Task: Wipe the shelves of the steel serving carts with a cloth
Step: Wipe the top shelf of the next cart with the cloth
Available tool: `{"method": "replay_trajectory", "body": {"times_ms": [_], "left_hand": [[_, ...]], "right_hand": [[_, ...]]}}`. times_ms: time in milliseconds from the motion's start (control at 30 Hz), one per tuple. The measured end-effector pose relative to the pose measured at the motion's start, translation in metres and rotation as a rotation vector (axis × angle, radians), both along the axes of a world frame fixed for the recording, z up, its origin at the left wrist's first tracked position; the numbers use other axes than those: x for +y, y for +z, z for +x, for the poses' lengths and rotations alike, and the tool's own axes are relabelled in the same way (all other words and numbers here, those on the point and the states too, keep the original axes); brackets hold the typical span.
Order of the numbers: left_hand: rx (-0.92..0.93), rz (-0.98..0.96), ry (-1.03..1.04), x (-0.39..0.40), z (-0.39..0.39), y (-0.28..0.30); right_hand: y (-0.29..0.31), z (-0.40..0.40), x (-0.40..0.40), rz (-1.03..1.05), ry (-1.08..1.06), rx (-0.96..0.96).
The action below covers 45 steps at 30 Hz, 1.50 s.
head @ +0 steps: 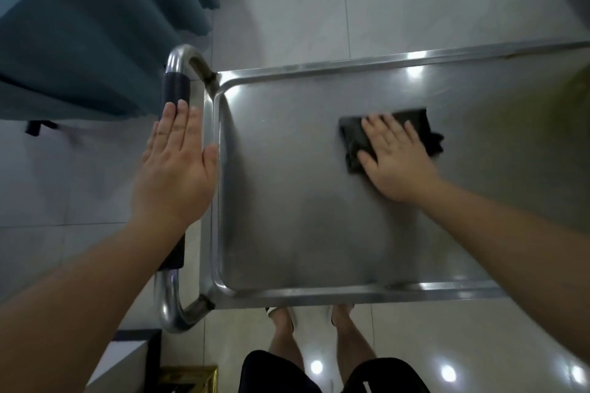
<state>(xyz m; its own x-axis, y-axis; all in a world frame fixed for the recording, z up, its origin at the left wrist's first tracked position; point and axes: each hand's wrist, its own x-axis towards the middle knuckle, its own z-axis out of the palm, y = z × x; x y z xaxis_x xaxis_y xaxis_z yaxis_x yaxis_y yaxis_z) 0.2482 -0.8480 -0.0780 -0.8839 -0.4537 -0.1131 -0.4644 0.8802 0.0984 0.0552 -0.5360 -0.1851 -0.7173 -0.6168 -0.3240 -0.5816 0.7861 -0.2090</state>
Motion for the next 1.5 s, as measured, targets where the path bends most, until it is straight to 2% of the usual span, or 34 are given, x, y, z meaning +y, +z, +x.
{"method": "replay_trajectory", "body": {"times_ms": [67, 200, 300, 400, 533, 767, 867, 967, 1133, 1367, 1500], "left_hand": [[0.01, 0.011, 0.007, 0.0, 0.001, -0.001], [0.001, -0.001, 0.0, -0.001, 0.001, -0.003], [-0.021, -0.026, -0.022, -0.001, 0.003, -0.003], [-0.03, -0.034, -0.025, -0.002, 0.002, -0.003], [-0.026, -0.044, -0.032, -0.003, 0.0, -0.004], [-0.002, -0.075, -0.033, -0.003, 0.0, -0.007], [-0.002, -0.066, -0.022, -0.004, 0.0, -0.007], [-0.004, -0.056, -0.025, -0.004, 0.001, -0.006], [-0.017, -0.032, -0.022, -0.006, 0.001, -0.005], [0.012, -0.003, -0.013, -0.003, 0.0, -0.002], [0.033, 0.009, -0.013, -0.003, -0.001, -0.003]], "right_hand": [[0.002, 0.051, 0.042, -0.028, 0.019, 0.003], [0.009, 0.152, 0.132, 0.047, 0.042, -0.01], [0.009, 0.176, 0.162, 0.073, 0.052, -0.03], [0.003, 0.147, 0.146, 0.018, 0.012, -0.017], [-0.008, 0.059, 0.094, -0.074, -0.054, 0.085], [-0.002, -0.1, 0.021, -0.031, -0.152, 0.026], [-0.001, -0.134, 0.01, 0.002, -0.174, 0.007], [0.0, -0.136, 0.01, 0.009, -0.177, 0.008], [0.007, -0.073, 0.041, -0.015, -0.189, -0.016], [0.002, 0.091, 0.155, 0.005, -0.188, 0.015], [0.0, 0.168, 0.171, 0.082, -0.332, 0.007]]}}
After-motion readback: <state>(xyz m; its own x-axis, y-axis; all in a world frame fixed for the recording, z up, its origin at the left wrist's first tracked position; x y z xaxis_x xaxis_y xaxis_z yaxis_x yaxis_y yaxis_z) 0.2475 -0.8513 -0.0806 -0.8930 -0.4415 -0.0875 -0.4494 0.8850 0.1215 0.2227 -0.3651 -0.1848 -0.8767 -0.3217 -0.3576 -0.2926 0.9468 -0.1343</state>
